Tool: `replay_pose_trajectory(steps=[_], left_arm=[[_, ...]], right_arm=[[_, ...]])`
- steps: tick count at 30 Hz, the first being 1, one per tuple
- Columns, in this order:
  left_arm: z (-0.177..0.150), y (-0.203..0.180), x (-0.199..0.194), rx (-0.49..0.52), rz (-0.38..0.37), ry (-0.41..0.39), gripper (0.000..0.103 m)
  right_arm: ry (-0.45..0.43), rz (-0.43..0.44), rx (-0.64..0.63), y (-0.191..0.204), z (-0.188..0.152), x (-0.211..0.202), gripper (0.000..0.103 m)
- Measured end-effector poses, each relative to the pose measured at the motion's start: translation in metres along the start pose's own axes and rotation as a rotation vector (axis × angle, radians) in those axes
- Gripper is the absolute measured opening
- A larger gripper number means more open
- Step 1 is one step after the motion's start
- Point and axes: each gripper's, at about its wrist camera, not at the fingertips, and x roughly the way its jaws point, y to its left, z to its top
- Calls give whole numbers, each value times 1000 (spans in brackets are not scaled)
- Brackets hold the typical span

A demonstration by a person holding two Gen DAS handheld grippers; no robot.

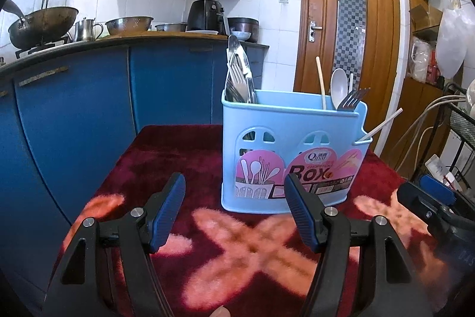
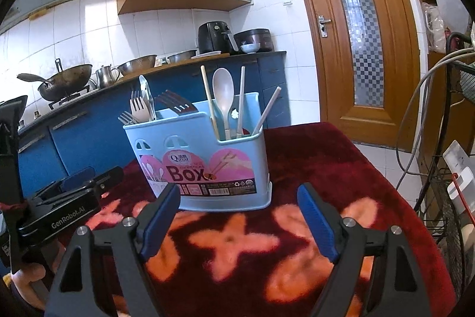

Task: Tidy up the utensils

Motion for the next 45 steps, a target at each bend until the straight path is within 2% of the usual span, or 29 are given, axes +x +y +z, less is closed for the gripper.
replay_pose_trajectory(steps=[45], left_arm=[[-2, -1, 2, -1, 1, 2, 70]], right_arm=[[9, 2, 1, -3, -2, 2, 86]])
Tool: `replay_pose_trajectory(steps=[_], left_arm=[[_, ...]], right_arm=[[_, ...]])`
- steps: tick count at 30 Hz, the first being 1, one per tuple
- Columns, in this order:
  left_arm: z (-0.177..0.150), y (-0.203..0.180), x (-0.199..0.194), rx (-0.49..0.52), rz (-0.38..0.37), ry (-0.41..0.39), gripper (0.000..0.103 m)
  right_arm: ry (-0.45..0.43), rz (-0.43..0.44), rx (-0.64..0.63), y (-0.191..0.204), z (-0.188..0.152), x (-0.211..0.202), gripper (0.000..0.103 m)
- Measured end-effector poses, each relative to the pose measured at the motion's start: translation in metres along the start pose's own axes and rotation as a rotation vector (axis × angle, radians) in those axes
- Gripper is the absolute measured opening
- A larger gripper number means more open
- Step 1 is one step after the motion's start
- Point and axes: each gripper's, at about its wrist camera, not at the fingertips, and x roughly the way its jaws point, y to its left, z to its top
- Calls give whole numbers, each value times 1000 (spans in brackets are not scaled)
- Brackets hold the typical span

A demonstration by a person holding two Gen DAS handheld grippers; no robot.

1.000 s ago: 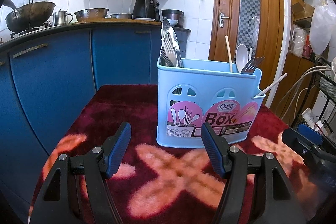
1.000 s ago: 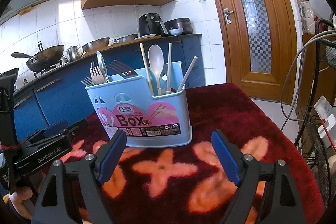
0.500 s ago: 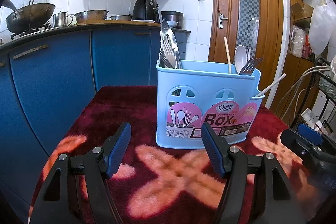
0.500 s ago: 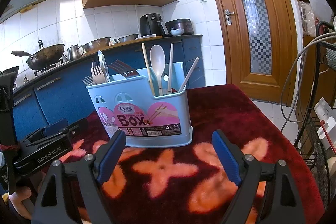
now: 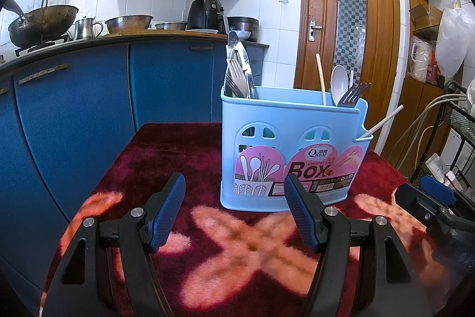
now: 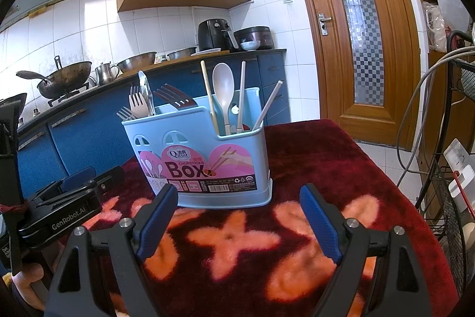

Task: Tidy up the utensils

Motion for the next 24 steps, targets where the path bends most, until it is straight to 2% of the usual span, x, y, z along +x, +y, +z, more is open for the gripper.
replay_pose_trajectory(steps=[24], left_arm=[[1, -2, -1, 3, 0, -4, 70]], right_arm=[[1, 0, -3, 0, 0, 0, 86]])
